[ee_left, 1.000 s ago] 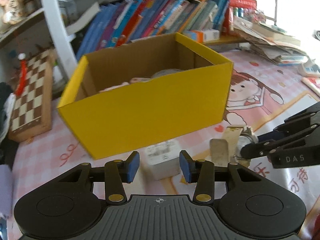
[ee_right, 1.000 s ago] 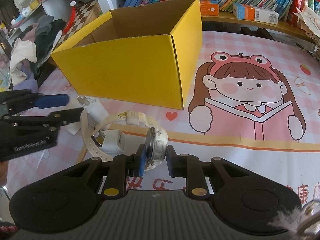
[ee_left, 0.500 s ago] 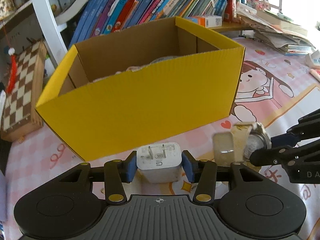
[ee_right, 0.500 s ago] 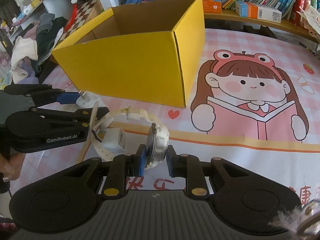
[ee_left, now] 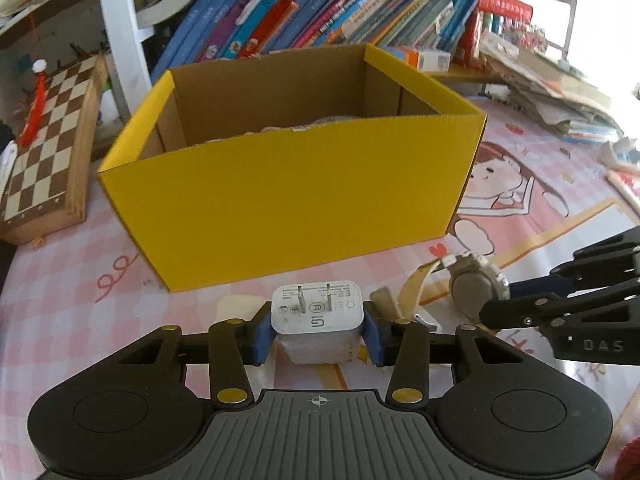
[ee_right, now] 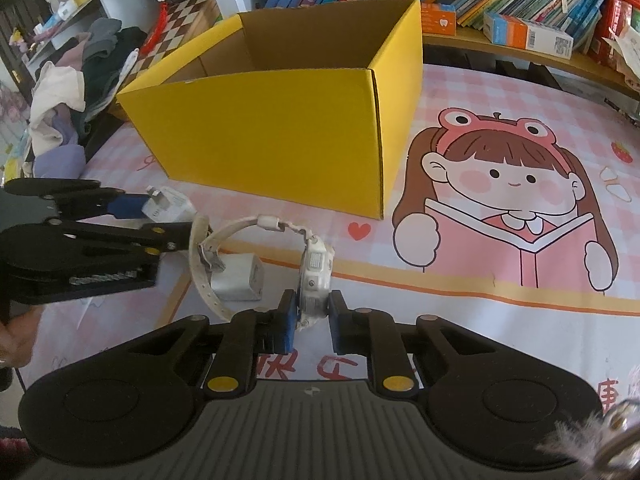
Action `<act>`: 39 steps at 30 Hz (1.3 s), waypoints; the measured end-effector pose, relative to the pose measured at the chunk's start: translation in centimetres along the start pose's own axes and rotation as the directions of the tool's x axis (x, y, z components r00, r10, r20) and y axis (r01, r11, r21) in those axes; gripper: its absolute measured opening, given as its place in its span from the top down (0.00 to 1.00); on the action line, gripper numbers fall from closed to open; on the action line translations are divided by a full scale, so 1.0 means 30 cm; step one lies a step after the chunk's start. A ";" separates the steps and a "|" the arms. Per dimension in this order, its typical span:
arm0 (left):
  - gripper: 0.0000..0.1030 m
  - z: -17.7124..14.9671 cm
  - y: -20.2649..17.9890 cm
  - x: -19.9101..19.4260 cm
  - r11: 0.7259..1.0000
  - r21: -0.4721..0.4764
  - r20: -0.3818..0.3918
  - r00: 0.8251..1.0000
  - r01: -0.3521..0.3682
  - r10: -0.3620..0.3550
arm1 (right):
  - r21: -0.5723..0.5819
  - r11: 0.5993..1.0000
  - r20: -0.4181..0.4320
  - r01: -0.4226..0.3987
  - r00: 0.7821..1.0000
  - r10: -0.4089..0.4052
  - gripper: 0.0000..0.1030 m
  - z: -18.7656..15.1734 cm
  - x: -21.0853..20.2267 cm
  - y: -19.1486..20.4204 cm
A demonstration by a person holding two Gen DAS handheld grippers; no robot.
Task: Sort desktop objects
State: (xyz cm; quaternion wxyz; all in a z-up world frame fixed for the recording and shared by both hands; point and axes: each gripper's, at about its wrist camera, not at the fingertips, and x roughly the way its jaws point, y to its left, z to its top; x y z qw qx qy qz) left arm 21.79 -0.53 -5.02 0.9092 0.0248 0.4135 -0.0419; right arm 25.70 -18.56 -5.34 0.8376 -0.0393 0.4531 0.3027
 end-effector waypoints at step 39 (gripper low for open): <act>0.58 -0.091 0.061 -0.293 0.997 -0.054 0.173 0.984 0.063 -0.053 | 0.108 0.976 0.019 0.189 0.981 -0.192 0.81 -0.086 -0.220 0.020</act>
